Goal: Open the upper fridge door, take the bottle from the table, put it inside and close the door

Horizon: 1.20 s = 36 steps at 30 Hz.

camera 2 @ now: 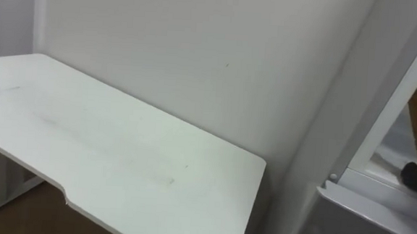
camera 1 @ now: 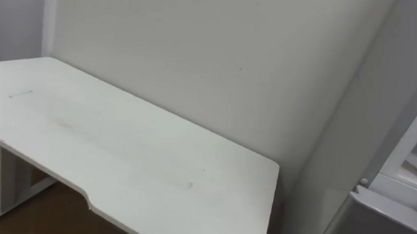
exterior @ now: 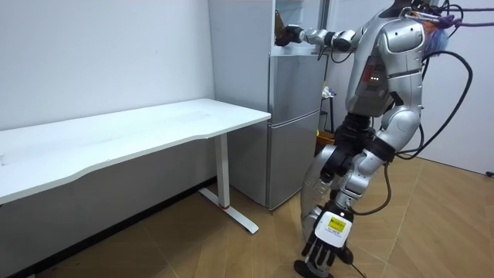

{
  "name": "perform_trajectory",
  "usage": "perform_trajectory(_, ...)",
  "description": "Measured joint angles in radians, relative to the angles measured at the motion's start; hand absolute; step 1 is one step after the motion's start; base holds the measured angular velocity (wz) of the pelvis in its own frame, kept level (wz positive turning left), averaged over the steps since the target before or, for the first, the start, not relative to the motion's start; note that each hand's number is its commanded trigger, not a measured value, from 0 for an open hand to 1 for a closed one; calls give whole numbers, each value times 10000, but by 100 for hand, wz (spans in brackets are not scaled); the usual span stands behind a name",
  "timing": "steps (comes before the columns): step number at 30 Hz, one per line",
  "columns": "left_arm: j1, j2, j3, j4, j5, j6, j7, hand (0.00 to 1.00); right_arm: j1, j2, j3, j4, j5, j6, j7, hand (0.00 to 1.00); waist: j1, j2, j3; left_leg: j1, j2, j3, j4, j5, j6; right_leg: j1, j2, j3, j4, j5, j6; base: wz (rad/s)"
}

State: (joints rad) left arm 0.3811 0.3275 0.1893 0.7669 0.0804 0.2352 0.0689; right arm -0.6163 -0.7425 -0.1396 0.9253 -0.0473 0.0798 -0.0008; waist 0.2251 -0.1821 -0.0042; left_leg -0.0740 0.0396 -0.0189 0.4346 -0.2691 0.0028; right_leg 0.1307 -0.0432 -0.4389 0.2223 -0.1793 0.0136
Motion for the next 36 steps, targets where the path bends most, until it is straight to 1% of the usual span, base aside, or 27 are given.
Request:
perform_trajectory(5,-22,0,14,0,-6,-2,92,0,-4,-27,0,-1,3,0,46,0,-3,-14,1,-3,-2,8,-18,30,-15,-11,-1,-7,1,8,-13,0)
perform_trajectory(7,-32,4,27,-6,-4,-3,94,0,-8,-28,0,-1,2,0,88,0,-2,-30,4,0,3,33,-30,47,-13,-26,9,7,-15,31,-51,0)
perform_trajectory(12,-28,4,58,-5,-28,-12,92,0,-8,-26,12,-2,69,-1,257,0,35,-38,6,120,15,155,-59,52,-13,-4,40,130,-26,56,-69,-6)
perform_trajectory(15,-1,0,55,-7,-69,-27,78,0,32,-52,26,-1,846,0,315,0,20,-60,9,108,19,201,-120,49,-16,-47,47,249,-19,73,-62,-6)
perform_trajectory(17,19,5,71,-7,-37,-37,79,0,129,-165,15,53,1596,0,548,0,-26,-57,8,76,47,225,-125,28,11,-89,48,288,-23,73,-61,-7)
perform_trajectory(19,75,16,173,-8,-9,-34,80,0,197,-232,-117,142,2776,-4,780,0,-205,-43,1,17,20,216,-103,16,25,-117,45,266,-33,78,-53,2)
perform_trajectory(20,94,18,228,-6,-8,-33,80,0,201,-245,-135,142,2975,-4,862,0,-270,-43,1,6,19,213,-101,23,14,-119,45,258,-37,81,-48,0)
perform_trajectory(23,187,22,496,-1,-1,-27,55,0,495,-351,-620,136,4166,-10,1574,0,-348,-37,-3,38,26,262,-110,30,51,-100,55,286,-68,91,-31,0)
perform_trajectory(25,207,21,658,-1,-1,-27,57,0,726,-451,-936,137,4957,-10,2100,0,-505,-28,-8,27,25,234,-108,37,70,-42,101,276,-199,162,2,0)
perform_trajectory(26,209,23,671,0,1,-27,59,0,805,-453,-1036,137,5192,-11,2239,0,-534,-25,-10,21,28,234,-108,38,70,-34,113,276,-238,188,-1,0)
perform_trajectory(28,205,12,667,4,-2,-31,58,0,927,-489,-1333,146,5641,-23,2684,0,-586,45,-48,52,14,237,-117,42,77,5,126,281,-378,233,-8,-5)
perform_trajectory(31,249,37,667,26,-12,-35,101,0,1230,-491,-1496,156,6201,-24,3020,0,-601,93,-73,297,0,244,-227,44,80,223,119,278,-394,235,-6,1)
perform_trajectory(34,266,26,607,160,-89,-45,137,0,1475,-567,-1600,182,6792,-25,3397,0,-600,103,-78,367,24,271,-275,39,70,280,129,258,-391,234,-4,0)
perform_trajectory(36,261,9,607,187,-86,-39,93,0,1549,-676,-1596,183,6782,-25,3666,0,-602,109,-81,346,39,286,-272,38,61,254,137,257,-392,233,-4,0)
